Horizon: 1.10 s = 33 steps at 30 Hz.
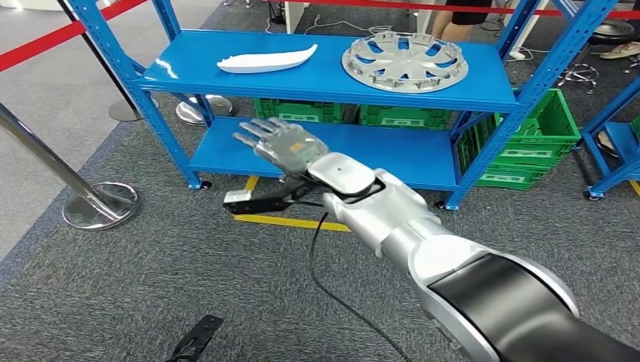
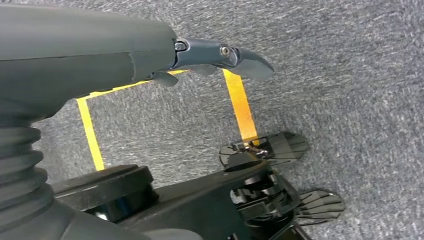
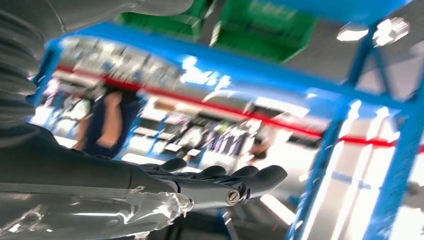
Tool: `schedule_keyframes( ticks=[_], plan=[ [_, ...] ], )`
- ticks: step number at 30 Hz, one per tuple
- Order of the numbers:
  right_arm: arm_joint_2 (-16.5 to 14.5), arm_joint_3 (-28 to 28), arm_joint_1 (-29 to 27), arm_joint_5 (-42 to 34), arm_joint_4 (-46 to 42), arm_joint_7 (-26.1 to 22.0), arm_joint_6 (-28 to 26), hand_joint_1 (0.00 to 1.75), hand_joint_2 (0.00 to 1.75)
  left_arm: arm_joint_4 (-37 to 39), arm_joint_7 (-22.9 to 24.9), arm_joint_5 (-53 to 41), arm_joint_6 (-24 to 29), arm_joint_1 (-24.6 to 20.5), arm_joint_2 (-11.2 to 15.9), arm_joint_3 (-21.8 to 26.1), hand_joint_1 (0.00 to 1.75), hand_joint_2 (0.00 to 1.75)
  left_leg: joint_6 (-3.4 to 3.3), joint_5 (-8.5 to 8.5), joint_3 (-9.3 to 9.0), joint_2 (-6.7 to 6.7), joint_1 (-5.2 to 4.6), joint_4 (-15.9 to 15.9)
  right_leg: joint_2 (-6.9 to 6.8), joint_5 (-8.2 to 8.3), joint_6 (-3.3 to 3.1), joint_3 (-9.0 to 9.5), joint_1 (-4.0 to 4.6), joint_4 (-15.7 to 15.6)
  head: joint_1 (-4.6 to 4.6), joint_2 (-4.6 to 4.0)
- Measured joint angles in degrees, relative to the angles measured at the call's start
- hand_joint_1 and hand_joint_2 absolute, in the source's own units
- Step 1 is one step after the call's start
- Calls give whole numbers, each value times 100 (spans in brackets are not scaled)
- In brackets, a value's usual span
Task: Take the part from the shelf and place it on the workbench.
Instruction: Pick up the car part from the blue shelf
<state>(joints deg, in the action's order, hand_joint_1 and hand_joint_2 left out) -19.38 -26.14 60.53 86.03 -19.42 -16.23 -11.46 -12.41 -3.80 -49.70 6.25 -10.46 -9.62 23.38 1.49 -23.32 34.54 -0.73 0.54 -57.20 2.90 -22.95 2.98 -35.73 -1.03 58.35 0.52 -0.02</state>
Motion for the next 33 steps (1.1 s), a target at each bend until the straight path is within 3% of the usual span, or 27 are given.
schedule_keyframes(
  ticks=[3, 7, 14, 21, 33],
  plan=[
    [26, -235, 294, -201, -2, 326, 102, 0, 175, 0, 37, -43, -40, -7, -2, 3, 0, 0, 0, 0, 0, 0, -1, 0, 1, 1, 0, -2, -1, -1, -1, 0],
    [196, -324, 530, -365, 21, 531, 199, 0, 175, 0, 46, -70, -75, -2, 1, 9, 0, 175, -3, 2, 1, -2, -1, 0, -2, 4, 2, 1, -2, -2, 1, 0],
    [749, -364, 559, -631, 134, 1166, 414, 0, 175, 0, 70, -120, -91, 40, 13, 17, 0, 175, -3, 2, 4, -5, -2, -1, -8, 6, 2, -2, -3, -3, -1, 0],
    [1399, -294, 182, -787, 308, 1830, 801, 0, 175, 0, 70, -189, -87, 67, 46, 23, 0, 175, -4, 2, 12, -3, -5, -1, 4, 11, 9, -13, -7, -4, 0, 0],
    [1639, -249, -60, -833, 378, 1986, 926, 0, 175, 0, 68, -221, -71, 61, 60, 46, 0, 175, -4, 3, 16, -2, -1, 0, 6, 11, 8, -21, -3, -2, 0, 0]
  ],
)
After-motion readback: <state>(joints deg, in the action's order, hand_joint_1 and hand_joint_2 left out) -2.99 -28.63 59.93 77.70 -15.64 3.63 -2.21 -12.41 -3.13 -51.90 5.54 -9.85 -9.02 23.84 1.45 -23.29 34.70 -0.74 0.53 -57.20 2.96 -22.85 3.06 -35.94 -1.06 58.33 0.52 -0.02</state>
